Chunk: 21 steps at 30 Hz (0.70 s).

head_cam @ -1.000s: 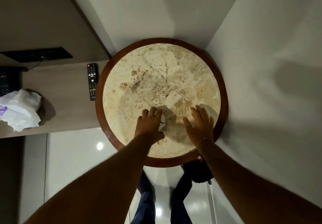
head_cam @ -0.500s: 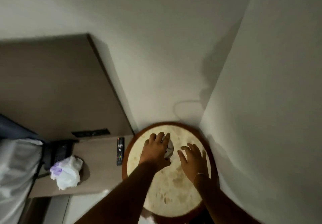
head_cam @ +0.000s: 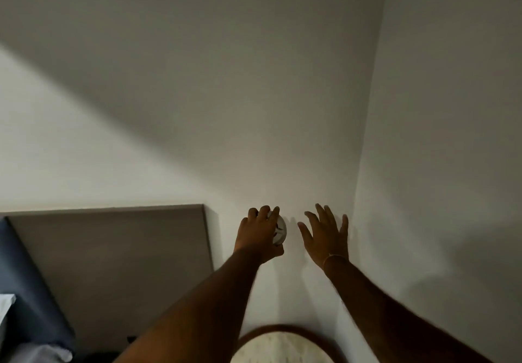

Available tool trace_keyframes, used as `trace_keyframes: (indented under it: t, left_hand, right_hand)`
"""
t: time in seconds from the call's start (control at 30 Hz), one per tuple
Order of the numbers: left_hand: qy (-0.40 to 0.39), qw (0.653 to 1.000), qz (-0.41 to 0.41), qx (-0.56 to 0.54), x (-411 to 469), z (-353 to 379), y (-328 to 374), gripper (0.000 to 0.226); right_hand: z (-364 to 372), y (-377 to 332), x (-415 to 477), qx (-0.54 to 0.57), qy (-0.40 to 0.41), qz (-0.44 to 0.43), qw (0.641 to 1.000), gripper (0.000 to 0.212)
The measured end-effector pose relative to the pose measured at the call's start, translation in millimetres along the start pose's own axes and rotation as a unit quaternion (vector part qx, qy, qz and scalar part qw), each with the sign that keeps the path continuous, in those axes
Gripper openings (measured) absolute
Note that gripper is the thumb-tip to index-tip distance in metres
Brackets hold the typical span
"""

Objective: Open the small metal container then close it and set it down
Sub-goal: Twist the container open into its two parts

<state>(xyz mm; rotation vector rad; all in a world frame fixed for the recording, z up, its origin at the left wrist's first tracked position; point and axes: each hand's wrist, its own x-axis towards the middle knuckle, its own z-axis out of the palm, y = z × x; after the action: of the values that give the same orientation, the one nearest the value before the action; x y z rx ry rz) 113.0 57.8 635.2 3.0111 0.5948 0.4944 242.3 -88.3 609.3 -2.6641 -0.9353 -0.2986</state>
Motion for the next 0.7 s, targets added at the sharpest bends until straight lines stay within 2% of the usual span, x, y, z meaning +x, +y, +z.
trace_keyframes:
  t: [0.13,0.17,0.2,0.3,0.37,0.5,0.57,0.7]
  left_hand:
    - [0.056,0.998,0.015,-0.039,23,-54,6,0.102]
    - [0.063,0.996,0.025,-0.063,27,-63,6,0.101]
    - [0.063,0.994,0.036,-0.083,30,-72,7,0.1]
    - [0.051,0.99,0.076,-0.105,35,-89,11,0.096]
    - [0.035,0.989,0.085,-0.115,36,-95,14,0.095]
    - [0.01,0.99,0.082,-0.117,38,-99,15,0.093]
    - [0.009,0.99,0.08,-0.112,37,-99,13,0.092]
    - [0.0,0.99,0.072,-0.123,37,-98,10,0.093]
  right_hand:
    - [-40,-19,17,0.161,0.049,0.038,0.985,0.051]
    - [-48,-25,20,0.24,0.033,0.055,0.969,0.049]
    - [-57,-31,22,0.34,0.005,0.078,0.937,0.047]
    - [-73,-43,15,0.587,-0.11,0.153,0.787,0.051]
    - [-74,-44,6,0.68,-0.176,0.164,0.693,0.063]
    - [-69,-50,2,0.822,-0.217,0.156,0.503,0.071]
    - [-68,-58,4,0.863,-0.222,0.148,0.429,0.072]
    - [-59,-68,5,0.9,-0.235,0.134,0.341,0.073]
